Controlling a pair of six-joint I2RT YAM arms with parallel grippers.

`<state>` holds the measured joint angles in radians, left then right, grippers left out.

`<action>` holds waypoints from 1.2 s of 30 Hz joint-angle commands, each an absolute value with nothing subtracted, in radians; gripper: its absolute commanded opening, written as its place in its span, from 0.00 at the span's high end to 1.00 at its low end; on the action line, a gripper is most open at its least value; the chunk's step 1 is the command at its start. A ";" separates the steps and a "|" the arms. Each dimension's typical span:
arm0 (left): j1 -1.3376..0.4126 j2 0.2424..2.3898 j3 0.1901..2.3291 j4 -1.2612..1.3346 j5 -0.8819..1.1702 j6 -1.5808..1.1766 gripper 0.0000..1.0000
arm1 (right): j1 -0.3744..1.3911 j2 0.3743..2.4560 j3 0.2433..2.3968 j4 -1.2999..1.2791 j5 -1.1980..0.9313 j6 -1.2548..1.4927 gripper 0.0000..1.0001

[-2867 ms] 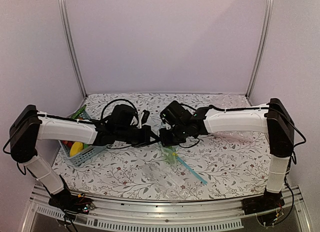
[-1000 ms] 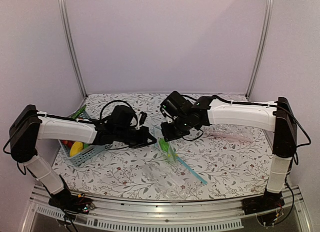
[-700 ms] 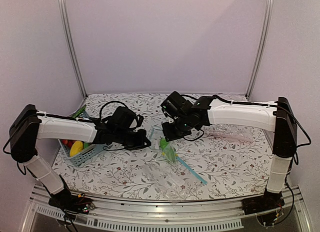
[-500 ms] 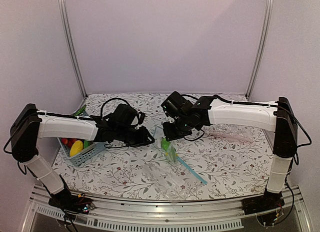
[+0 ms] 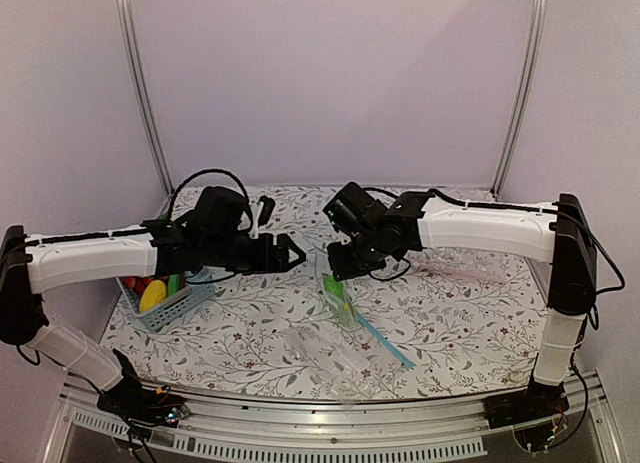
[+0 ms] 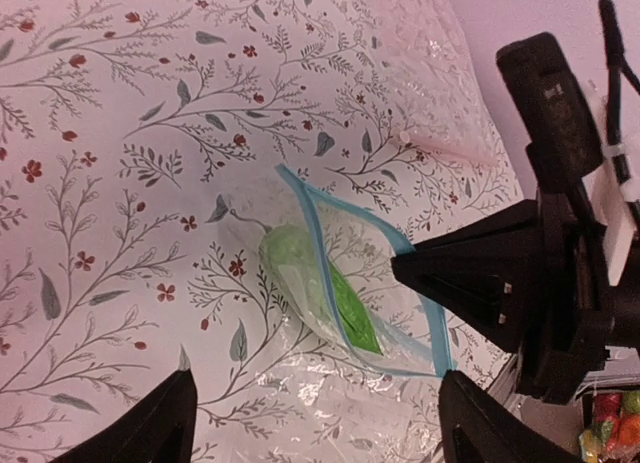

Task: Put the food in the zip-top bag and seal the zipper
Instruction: Pass from the left arm to the right, then pick up the fake fruit from the bin.

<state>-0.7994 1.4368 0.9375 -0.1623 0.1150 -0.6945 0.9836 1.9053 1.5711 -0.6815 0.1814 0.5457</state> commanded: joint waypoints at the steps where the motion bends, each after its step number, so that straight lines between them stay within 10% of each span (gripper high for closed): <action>1: -0.722 1.331 0.909 -0.325 0.056 -0.623 0.16 | 0.982 1.878 1.560 -0.677 0.194 0.560 1.00; 16: -0.236 1.140 0.885 -0.600 0.130 -0.419 0.16 | 0.983 1.872 1.555 -0.671 0.183 0.558 1.00; 26: 0.051 1.244 0.877 -0.648 0.191 -0.369 0.46 | 0.983 1.860 1.552 -0.671 0.185 0.558 1.00; 36: 0.131 1.359 0.873 -0.689 0.087 -0.358 0.53 | 0.983 1.850 1.545 -0.660 0.185 0.556 1.00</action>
